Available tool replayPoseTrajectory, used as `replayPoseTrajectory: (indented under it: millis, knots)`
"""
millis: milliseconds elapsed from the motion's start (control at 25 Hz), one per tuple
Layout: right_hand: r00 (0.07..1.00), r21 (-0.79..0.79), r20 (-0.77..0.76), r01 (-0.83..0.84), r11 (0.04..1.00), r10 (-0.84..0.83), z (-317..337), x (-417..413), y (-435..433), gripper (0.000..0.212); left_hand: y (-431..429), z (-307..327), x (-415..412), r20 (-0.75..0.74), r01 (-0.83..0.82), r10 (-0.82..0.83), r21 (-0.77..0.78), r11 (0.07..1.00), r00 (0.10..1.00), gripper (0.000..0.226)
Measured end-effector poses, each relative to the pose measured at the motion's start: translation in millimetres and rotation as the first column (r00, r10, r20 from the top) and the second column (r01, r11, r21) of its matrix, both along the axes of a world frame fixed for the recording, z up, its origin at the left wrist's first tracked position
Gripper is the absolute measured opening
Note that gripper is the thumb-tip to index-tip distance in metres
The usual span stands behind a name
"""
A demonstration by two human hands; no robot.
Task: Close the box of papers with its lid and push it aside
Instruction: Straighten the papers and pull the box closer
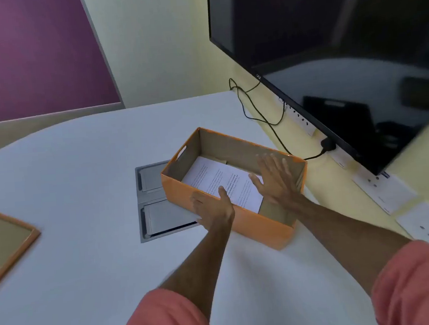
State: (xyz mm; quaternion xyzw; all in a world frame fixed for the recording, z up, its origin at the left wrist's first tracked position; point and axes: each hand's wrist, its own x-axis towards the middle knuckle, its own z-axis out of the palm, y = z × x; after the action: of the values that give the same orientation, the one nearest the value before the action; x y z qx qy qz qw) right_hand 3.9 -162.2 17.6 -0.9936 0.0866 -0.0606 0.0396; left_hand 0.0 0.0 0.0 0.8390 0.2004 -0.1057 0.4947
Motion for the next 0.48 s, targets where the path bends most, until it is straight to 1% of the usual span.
replayPoseTrajectory:
  millis: [80, 120, 160, 320, 360, 480]
  knots:
    - [0.999, -0.064, 0.037, -0.033, 0.997, 0.035, -1.6, 20.0, -12.4, 0.058, -14.4, -10.2, 10.7, -0.059, -0.108, 0.104, -0.075, 0.991, 0.993, 0.086]
    - [0.998, -0.1, 0.042, -0.043, 0.994, 0.047, -3.2, 31.6, -19.1, 0.058, -19.9, -12.9, 13.1, -0.081, -0.133, 0.126, -0.091, 0.987, 0.989, 0.088]
    - [0.999, -0.109, 0.013, -0.048, 0.993, 0.05, -1.1, 41.8, -24.4, 0.058, -24.6, -15.7, 16.2, -0.073, -0.138, 0.131, -0.097, 0.986, 0.989, 0.089]
    - [0.996, -0.057, -0.088, -0.025, 0.998, 0.02, -11.1, 82.3, -39.6, 0.06, -37.6, -35.9, 22.2, -0.025, -0.162, 0.161, -0.067, 0.984, 0.987, 0.085]
    - [0.996, -0.043, -0.09, -0.015, 0.999, 0.011, -12.8, 90.7, -42.1, 0.059, -39.3, -42.4, 22.4, -0.023, -0.177, 0.176, -0.065, 0.982, 0.984, 0.083]
    - [0.994, 0.025, -0.109, -0.004, 1.0, 0.007, -16.9, 110.1, -47.4, 0.055, -41.0, -50.8, 19.4, -0.043, -0.205, 0.201, -0.136, 0.969, 0.979, 0.07]
